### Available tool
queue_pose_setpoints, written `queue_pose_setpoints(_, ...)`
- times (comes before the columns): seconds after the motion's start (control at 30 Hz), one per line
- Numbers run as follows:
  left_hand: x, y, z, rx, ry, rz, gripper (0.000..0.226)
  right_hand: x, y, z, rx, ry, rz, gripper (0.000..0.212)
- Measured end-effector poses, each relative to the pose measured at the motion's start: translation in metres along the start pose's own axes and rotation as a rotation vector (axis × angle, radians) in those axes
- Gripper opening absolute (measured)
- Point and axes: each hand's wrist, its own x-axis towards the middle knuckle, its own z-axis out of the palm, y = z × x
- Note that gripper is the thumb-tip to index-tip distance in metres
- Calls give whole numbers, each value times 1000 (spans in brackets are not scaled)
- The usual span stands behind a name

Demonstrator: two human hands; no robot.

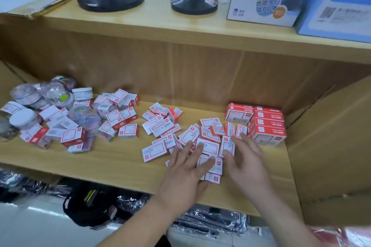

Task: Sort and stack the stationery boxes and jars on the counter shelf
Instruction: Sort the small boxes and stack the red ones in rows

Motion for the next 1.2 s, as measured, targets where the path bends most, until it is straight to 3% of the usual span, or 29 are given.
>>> queue_pose_setpoints(0.17,-9,-12,-4,36,52,-6,53,9,4,5,-112,-302,70,66)
queue_pose_setpoints(0.37,-28,-41,-9,122,72,-114,55,-20,-9,8,-135,-303,102,79)
queue_pose_setpoints(0.63,-35,-56,-2,48,74,-146,60,-47,-24,4,-254,-428,80,140)
queue_pose_setpoints(0.83,-32,-72,-8,-23,84,-120,64,-51,-31,16,-320,-362,67,142)
queue_pose_setpoints(0.93,-36,-87,-12,-62,79,-142,71,-63,-37,30,-348,-241,40,140)
queue_pose_setpoints(1.2,-53,-79,-7,112,132,-185,70,-71,-41,46,-296,-94,30,130)
